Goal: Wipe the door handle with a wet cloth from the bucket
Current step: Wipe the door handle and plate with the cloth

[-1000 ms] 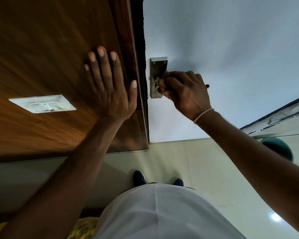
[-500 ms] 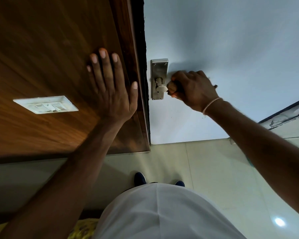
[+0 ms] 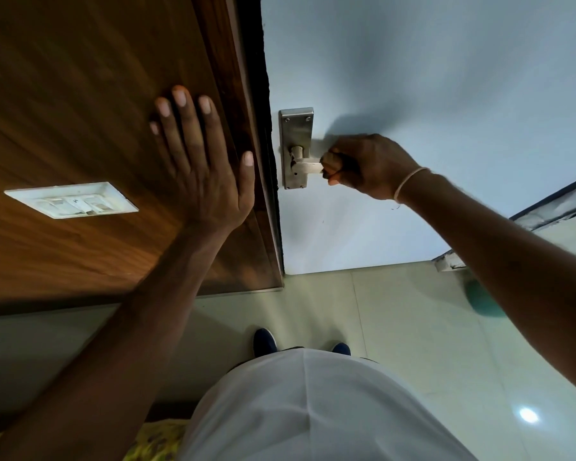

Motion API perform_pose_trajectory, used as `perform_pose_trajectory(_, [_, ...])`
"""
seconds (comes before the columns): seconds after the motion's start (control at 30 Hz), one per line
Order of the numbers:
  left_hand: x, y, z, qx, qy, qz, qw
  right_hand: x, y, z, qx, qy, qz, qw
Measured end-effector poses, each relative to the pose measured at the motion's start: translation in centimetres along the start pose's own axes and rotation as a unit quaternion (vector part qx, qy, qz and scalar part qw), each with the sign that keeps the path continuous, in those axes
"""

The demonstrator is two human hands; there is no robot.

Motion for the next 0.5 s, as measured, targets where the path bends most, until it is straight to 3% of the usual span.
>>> perform_pose_trajectory(0.07, [-0.1, -0.1, -0.1, 0.002, 0.005, -0.003, 1.000, 0.9, 0.1, -1.1, -0.097, -0.027, 0.012, 0.995])
perform_pose_trajectory(0.13, [-0.1, -0.2, -0.2, 0.002, 0.007, -0.003, 1.000, 1.7, -0.4, -2.0, -0.238, -0.094, 0.012, 0.967])
perform_pose_trajectory(0.23, [0.1, -0.1, -0.3, -0.002, 0.005, -0.008, 1.000, 2.9, -1.1, -2.1, -0.469, -0.178, -0.023, 0.865])
perform_pose_trajectory(0.37, [-0.1, 0.1, -0.2, 0.005, 0.005, -0.008, 1.000, 4.8, -3.2, -2.0, -0.609, -0.208, -0.120, 0.756])
perform_pose_trajectory(0.5, [-0.2, 0.3, -0.4, 0.002, 0.002, -0.001, 1.000, 5.6, -7.0, -1.3, -0.710, -0.242, -0.133, 0.648])
Point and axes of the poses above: each hand's wrist, its own x-axis away from the middle knuckle, its own y-axis out of the back of the hand, z = x × y, the point moved 3 cm from there along -x, towards the middle knuckle, and after that the axes turned 2 degrees about -y, right-handed, at the moved point
